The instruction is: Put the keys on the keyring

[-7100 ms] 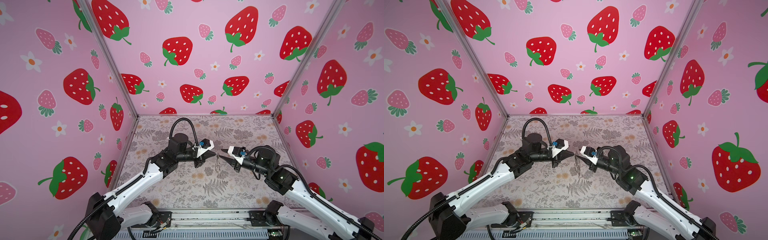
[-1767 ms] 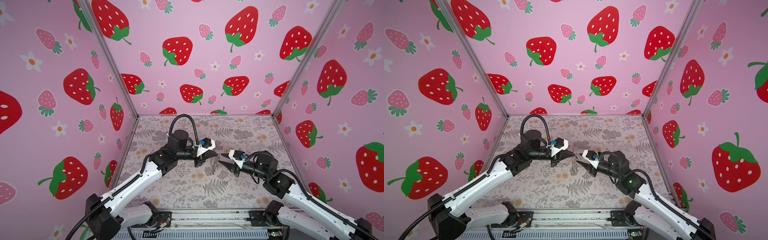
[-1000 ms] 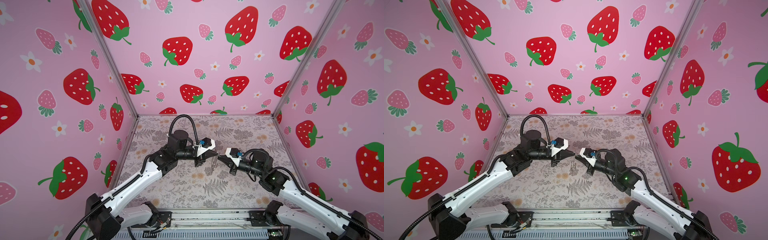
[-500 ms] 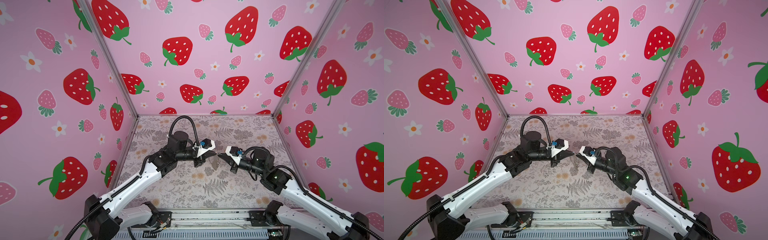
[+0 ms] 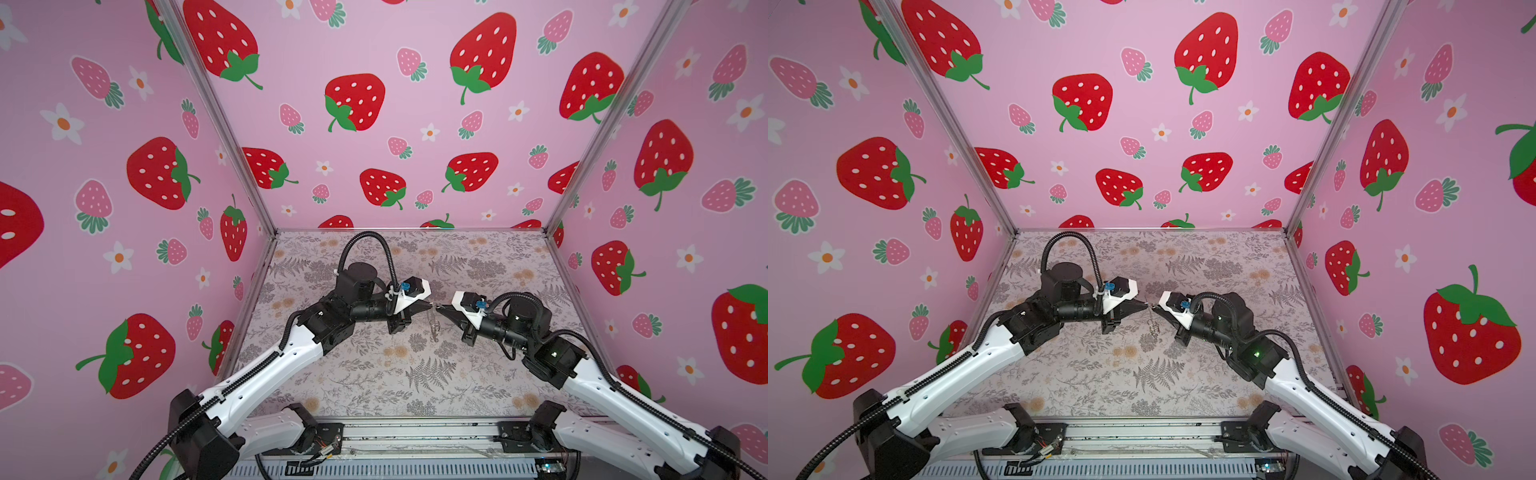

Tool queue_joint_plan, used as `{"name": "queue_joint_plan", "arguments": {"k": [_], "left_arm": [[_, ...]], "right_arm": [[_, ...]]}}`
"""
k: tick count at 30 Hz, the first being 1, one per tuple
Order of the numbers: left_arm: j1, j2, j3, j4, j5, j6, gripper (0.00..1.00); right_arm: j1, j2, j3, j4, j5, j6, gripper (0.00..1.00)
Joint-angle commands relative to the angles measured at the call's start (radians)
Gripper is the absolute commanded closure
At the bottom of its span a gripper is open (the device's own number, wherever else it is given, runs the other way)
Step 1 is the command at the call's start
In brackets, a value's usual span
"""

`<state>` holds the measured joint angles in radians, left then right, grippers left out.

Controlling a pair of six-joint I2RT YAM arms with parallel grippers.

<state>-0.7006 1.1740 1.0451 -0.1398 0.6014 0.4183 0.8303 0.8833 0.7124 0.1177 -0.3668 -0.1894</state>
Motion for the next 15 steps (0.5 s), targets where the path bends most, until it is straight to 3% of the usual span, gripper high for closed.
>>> {"name": "queue_joint_plan", "arguments": {"k": [1,15], "left_arm": [[-0.009,0.006,0.003,-0.023,0.012,0.012,1.00],[-0.020,0.027,0.028,-0.101,0.026,0.060,1.00]], "right_arm": [[-0.001,-0.012,0.029,0.013,-0.003,-0.022,1.00],[0.000,0.002,0.059,-0.036,0.049,-0.094,1.00]]}}
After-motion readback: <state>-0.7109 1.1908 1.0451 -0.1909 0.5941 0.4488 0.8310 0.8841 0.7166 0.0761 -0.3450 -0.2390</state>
